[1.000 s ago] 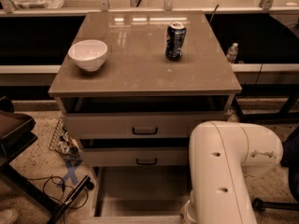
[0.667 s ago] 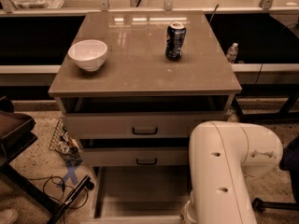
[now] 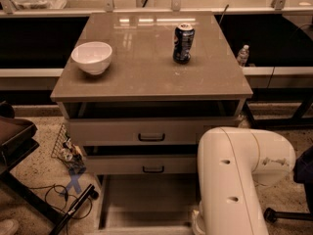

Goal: Open bottom drawer

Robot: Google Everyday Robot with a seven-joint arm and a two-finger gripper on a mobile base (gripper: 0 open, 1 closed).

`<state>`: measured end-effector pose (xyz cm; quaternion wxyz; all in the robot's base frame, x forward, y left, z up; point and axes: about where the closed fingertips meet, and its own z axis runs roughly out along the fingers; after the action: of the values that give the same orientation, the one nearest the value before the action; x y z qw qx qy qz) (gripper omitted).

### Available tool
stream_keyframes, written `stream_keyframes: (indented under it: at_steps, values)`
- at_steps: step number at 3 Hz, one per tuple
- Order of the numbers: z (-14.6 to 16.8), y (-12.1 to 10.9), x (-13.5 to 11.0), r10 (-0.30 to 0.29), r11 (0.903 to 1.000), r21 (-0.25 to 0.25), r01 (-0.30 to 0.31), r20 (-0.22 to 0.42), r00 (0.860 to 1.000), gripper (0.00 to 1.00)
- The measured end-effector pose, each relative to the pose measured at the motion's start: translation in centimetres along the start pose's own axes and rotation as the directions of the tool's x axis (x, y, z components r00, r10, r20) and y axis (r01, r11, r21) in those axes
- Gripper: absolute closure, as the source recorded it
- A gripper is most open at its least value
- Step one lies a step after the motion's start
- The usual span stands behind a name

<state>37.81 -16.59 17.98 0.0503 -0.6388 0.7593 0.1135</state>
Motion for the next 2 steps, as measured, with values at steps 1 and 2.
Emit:
stream_keyframes:
  at_steps: [1, 2]
  values:
    - [-0.1, 0.1, -0.1, -0.001, 1.0000, -0.004, 0.001, -0.002, 1.000, 0.00]
    - [-4.4, 0.0, -1.5, -0.005, 0.9988, 0.048, 0.008, -0.055, 0.998, 0.08]
